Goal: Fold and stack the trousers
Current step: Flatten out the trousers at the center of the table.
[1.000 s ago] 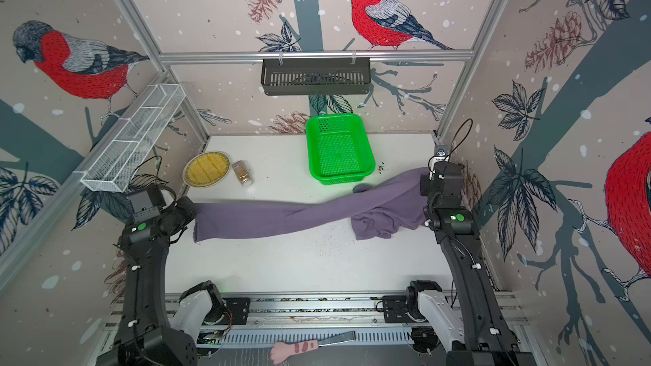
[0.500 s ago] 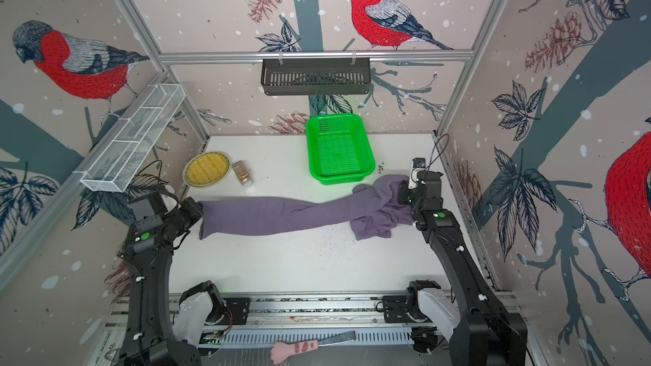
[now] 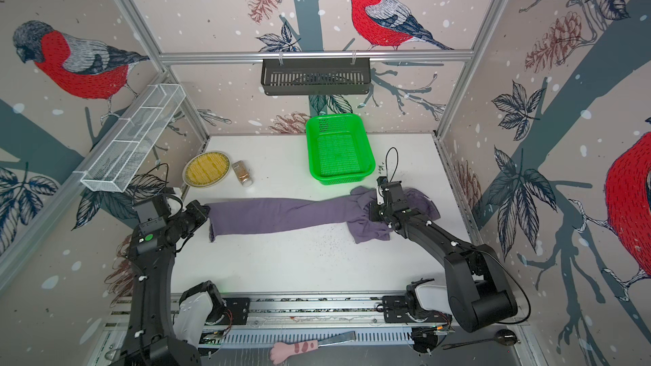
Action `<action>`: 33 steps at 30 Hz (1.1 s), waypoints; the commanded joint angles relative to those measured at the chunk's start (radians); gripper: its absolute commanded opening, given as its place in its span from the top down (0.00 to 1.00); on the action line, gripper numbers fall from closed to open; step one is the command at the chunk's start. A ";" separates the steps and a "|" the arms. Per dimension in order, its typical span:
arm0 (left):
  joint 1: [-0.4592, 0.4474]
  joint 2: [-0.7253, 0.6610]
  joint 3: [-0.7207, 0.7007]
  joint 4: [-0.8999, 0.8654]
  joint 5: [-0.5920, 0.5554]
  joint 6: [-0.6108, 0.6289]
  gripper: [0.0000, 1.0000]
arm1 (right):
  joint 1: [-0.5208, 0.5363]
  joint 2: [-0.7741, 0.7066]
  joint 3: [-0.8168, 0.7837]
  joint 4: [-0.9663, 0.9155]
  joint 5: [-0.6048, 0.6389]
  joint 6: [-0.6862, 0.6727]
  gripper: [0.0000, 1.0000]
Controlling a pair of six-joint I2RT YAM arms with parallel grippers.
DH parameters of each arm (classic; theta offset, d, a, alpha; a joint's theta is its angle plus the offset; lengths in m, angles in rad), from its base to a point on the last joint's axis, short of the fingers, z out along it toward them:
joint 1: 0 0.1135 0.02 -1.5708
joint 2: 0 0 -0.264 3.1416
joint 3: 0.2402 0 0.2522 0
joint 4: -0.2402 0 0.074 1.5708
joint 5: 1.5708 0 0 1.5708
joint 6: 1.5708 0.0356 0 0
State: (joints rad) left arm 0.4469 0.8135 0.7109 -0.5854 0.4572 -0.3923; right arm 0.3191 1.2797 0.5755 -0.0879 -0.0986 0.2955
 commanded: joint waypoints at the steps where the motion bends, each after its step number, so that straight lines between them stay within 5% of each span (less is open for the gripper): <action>1: -0.001 0.005 0.005 0.061 0.030 -0.004 1.00 | 0.051 -0.061 -0.049 -0.060 -0.007 0.146 1.00; 11: -0.019 0.023 0.044 0.075 -0.048 -0.001 1.00 | 0.391 -0.427 -0.184 -0.281 0.067 0.520 1.00; 17: -0.018 0.043 0.048 0.096 -0.098 0.006 1.00 | 0.433 -0.599 0.098 -0.632 0.282 0.512 1.00; 23: 0.002 0.056 0.042 0.102 -0.238 -0.013 1.00 | 0.106 -0.500 0.416 -0.750 0.427 0.208 1.00; 28: 0.021 0.073 0.027 0.102 -0.294 -0.029 1.00 | -0.239 -0.475 0.400 -0.639 0.194 0.087 1.00; 33: 0.049 0.085 -0.005 0.123 -0.306 -0.050 1.00 | -0.389 -0.422 0.312 -0.441 0.295 0.044 1.00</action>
State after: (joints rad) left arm 0.4854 0.8982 0.7174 -0.5064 0.1783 -0.4221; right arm -0.0292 0.8406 0.9134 -0.6815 0.1493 0.3908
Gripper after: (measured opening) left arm 0.072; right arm 0.070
